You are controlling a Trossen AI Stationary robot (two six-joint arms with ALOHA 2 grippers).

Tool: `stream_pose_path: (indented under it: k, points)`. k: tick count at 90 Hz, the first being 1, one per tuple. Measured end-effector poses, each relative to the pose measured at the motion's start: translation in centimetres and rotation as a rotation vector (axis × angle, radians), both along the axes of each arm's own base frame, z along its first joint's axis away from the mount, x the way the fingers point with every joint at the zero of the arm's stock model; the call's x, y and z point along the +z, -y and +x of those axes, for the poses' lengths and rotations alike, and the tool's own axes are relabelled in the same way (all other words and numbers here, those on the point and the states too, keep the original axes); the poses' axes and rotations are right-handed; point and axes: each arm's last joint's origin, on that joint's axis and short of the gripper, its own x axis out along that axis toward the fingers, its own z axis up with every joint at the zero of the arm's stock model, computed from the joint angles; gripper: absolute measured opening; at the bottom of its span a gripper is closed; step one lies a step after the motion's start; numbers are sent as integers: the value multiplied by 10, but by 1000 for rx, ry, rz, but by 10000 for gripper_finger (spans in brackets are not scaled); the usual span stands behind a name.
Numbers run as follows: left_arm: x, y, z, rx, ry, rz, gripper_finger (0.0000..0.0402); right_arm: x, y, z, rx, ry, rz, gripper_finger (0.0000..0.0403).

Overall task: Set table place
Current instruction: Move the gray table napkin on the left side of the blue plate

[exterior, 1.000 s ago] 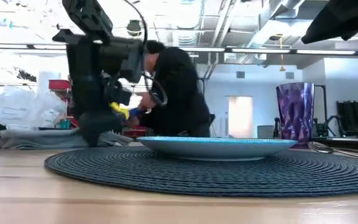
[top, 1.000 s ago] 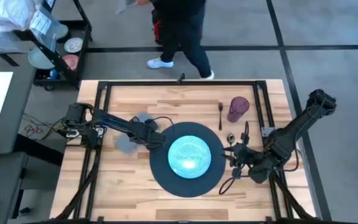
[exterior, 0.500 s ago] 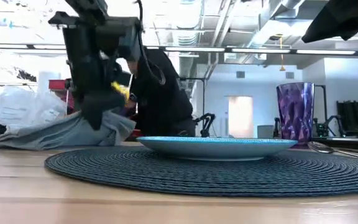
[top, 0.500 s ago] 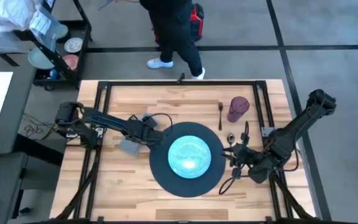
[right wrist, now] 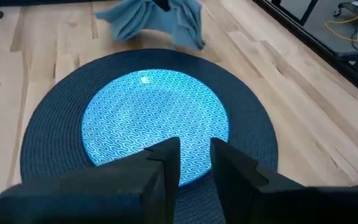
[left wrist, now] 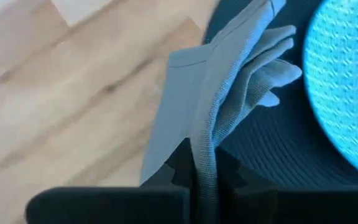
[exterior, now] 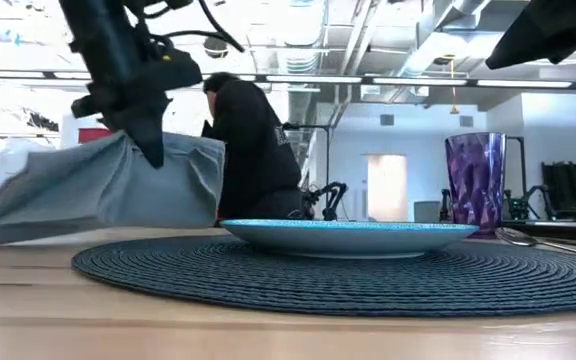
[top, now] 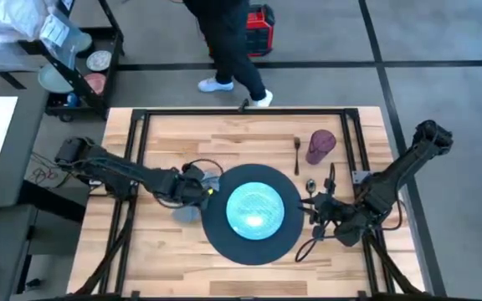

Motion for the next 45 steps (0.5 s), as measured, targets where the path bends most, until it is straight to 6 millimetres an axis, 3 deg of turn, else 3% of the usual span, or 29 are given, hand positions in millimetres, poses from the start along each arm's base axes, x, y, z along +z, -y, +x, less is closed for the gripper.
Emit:
stream_pose_path:
  k: [17,38,45]
  points:
    - [3,25,-6,-13,44,-4,0,0,0,0,0,1,0,76]
    - [55,52,8,-88,250,41,0,0,0,0,0,1,0,76]
    - [64,56,12,-96,312,36,0,0,0,0,0,2,1,76]
